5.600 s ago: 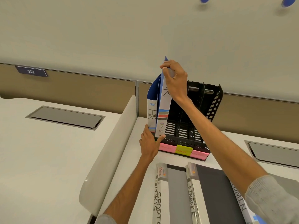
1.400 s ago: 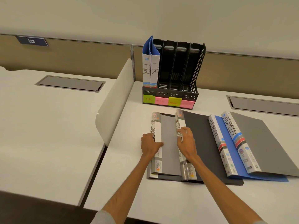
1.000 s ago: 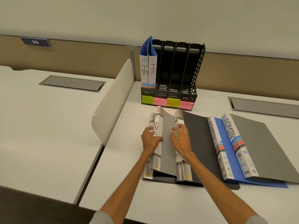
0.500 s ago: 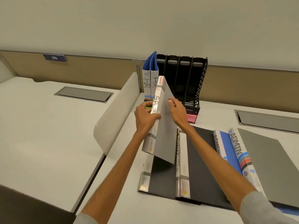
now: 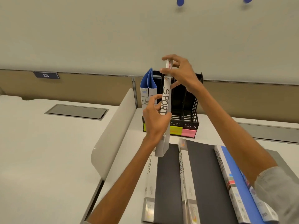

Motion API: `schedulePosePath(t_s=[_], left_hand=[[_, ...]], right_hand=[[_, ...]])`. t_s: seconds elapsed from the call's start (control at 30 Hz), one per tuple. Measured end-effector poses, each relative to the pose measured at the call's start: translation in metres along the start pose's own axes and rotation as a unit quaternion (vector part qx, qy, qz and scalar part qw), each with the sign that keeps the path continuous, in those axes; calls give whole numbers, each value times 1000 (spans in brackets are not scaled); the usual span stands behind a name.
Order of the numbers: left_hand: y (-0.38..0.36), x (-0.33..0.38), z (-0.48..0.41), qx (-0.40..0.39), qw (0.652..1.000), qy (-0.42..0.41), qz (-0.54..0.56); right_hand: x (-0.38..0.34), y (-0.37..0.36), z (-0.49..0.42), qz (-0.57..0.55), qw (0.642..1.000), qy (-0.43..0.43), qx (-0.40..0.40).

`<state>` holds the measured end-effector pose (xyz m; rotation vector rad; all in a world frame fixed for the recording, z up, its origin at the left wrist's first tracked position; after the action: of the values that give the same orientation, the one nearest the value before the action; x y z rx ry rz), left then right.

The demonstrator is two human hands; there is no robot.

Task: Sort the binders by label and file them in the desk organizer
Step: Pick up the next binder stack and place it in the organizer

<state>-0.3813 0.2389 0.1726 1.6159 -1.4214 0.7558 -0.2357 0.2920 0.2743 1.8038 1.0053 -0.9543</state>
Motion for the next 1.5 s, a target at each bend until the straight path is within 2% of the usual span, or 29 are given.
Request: schedulePosePath(t_s=[0.23, 0.47, 0.67, 0.97, 1.17, 1.33, 1.5], left_hand=[[-14, -8, -28, 7, 995, -49, 86], [-41, -36, -62, 2, 994, -70, 89], [-66, -84, -74, -40, 996, -22, 72], [-83, -185, -47, -158, 984, 71, 31], [-82, -224, -41, -205, 972, 104, -53], [-86, -226, -58, -180, 971, 116, -111], [-80, -229, -72, -120, 973, 107, -163]], right_hand=[[-31, 14, -23, 22, 995, 52, 78], [-35, 9, -39, 101, 974, 149, 136], [15, -4, -51, 111, 978, 119, 129], [50, -7, -68, 124, 971, 145, 143], [64, -12, -86, 125, 970, 142, 155], [75, -17, -99, 115, 972, 133, 154], [76, -29, -102, 122, 969, 159, 148]])
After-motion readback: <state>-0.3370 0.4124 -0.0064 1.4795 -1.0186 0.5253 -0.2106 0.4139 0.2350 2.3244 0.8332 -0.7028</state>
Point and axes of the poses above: each hand's wrist, its own z-axis away from the middle knuckle, its own y-axis out of the back of the hand, x = y × z, the point moved 6 cm from there along -z, towards the middle knuckle, and after that the axes turned 2 degrees about -z, right-handed, at the moved point
